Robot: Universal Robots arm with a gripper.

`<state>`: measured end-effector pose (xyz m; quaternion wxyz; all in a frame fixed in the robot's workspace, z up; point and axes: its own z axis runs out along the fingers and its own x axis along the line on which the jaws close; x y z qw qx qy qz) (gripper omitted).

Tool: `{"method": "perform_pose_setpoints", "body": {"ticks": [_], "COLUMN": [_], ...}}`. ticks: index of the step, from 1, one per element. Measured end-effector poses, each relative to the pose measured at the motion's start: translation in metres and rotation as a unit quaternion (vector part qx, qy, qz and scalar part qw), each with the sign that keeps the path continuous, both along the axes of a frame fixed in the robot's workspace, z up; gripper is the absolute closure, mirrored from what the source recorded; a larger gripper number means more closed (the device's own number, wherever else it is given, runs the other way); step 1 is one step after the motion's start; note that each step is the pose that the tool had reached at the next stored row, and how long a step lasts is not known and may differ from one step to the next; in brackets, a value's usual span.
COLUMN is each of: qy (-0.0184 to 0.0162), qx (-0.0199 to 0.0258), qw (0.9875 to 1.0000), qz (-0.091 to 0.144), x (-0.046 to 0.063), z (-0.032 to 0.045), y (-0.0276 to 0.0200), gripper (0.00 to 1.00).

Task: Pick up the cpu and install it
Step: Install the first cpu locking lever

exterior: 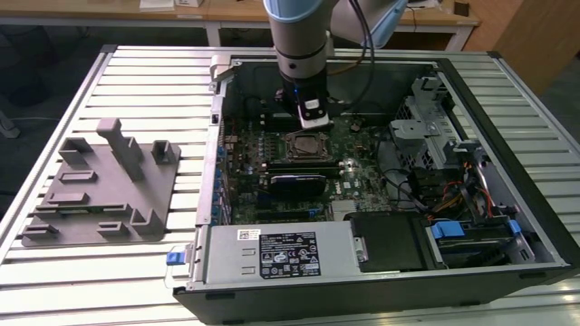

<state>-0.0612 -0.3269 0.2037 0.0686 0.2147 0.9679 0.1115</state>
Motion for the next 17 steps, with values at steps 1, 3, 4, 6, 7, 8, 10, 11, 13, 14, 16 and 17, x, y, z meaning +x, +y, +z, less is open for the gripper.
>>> {"method": "perform_pose_setpoints", "body": {"ticks": [1, 3, 4, 6, 7, 8, 10, 11, 13, 14, 16, 17], "qy": [0.0, 0.0, 0.0, 0.0, -0.0002, -0.0004, -0.001, -0.0014, -0.0019, -0.0021, -0.0026, -0.0028], "qx": [0.0, 0.0, 0.0, 0.0, 0.0, 0.0, 0.0, 0.0, 0.0, 0.0, 0.0, 0.0], "qw": [1.0, 1.0, 1.0, 1.0, 1.0, 1.0, 1.0, 1.0, 1.0, 1.0, 1.0, 1.0], "qz": [-0.001, -0.002, -0.003, -0.004, -0.004, -0.004, -0.005, -0.005, -0.006, -0.006, -0.007, -0.007], "x": [-0.0003, -0.001, -0.0013, -0.0018, -0.0018, -0.0019, -0.0019, -0.0019, -0.0019, -0.0019, -0.0019, -0.0019], "z": [-0.0002, -0.0005, -0.0007, -0.0011, -0.0013, -0.0017, -0.0026, -0.0031, -0.004, -0.0045, -0.0055, -0.0059], "y": [0.0006, 0.0019, 0.0023, 0.0028, 0.0028, 0.0028, 0.0029, 0.0029, 0.0029, 0.0029, 0.0029, 0.0029], "gripper": [0.89, 0.89, 0.89, 0.89, 0.89, 0.89, 0.89, 0.89, 0.89, 0.89, 0.89, 0.89]}}
